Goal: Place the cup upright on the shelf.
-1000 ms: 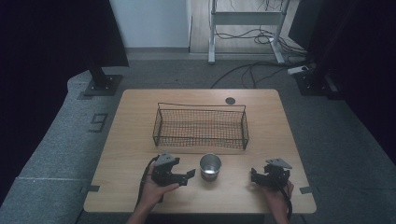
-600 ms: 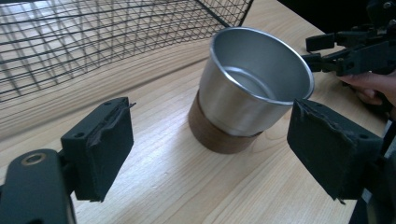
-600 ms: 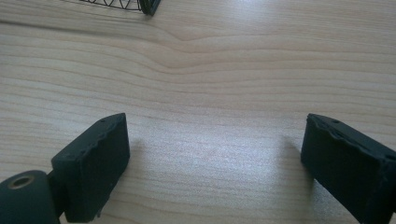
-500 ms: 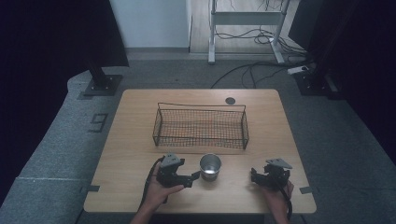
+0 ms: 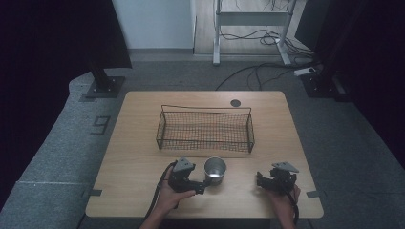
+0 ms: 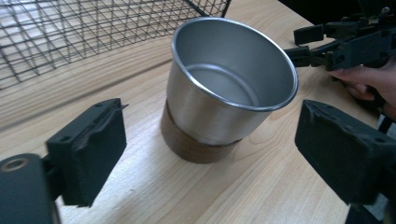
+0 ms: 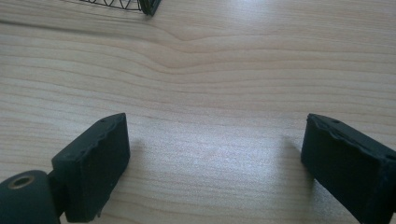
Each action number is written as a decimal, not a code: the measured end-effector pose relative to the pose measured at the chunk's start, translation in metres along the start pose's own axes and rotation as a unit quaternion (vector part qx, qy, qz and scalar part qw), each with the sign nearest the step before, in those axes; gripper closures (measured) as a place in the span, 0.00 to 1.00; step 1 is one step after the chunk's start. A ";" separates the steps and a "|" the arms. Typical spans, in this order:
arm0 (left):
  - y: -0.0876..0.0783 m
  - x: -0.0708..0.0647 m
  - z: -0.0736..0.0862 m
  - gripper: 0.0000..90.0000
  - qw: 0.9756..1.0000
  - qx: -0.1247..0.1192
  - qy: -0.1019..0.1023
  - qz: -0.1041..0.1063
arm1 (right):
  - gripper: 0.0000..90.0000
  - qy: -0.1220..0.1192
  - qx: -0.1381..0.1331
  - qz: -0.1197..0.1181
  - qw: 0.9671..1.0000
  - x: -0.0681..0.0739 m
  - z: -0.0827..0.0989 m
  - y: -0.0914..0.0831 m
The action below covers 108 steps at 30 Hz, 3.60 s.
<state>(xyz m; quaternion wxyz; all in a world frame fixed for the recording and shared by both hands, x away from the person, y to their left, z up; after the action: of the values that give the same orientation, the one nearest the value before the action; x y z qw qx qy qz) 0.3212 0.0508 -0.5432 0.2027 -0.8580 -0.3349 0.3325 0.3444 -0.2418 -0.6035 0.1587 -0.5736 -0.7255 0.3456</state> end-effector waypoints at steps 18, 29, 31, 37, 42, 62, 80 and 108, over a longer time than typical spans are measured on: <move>0.025 -0.008 -0.002 0.06 1.000 0.009 0.013 -0.010 | 0.09 0.000 -0.001 -0.001 1.000 0.000 0.000 0.000; 0.040 -0.013 -0.001 0.06 0.999 0.023 0.023 -0.017 | 0.09 0.000 -0.001 -0.001 1.000 0.000 0.000 0.000; 0.044 -0.014 -0.002 0.06 0.999 0.028 0.026 -0.022 | 0.09 0.000 -0.001 -0.001 1.000 0.000 0.000 0.000; 0.054 -0.016 -0.004 0.09 0.998 0.027 0.031 -0.041 | 0.09 0.000 0.000 0.000 1.000 0.000 0.000 0.000; 0.058 -0.014 -0.005 0.16 0.998 0.024 0.027 -0.056 | 0.09 0.000 -0.001 -0.001 1.000 0.000 0.000 0.000; 0.050 -0.016 -0.008 0.19 0.998 0.004 0.040 -0.056 | 0.09 0.000 -0.001 -0.001 1.000 0.000 0.000 0.000; 0.029 -0.008 -0.030 0.20 0.997 -0.022 0.039 -0.055 | 0.09 0.000 -0.001 -0.001 1.000 0.000 0.000 0.000; 0.013 -0.009 -0.052 0.20 0.998 -0.044 0.040 -0.034 | 0.09 0.000 -0.001 -0.001 1.000 0.000 0.000 0.000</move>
<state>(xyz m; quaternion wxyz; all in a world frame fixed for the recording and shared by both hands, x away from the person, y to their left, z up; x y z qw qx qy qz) 0.3586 0.0291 -0.5103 0.1894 -0.8667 -0.3701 0.2755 0.3445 -0.2417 -0.6035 0.1587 -0.5733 -0.7261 0.3448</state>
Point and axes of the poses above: each handheld gripper's, and its own axes: y roughly forward along the jaws, z roughly out of its underside, x roughly to its left, the point moved 7 cm from there along y, roughly forward along the jaws, and after that the axes turned 14 degrees about -y, right-handed, at the moved point
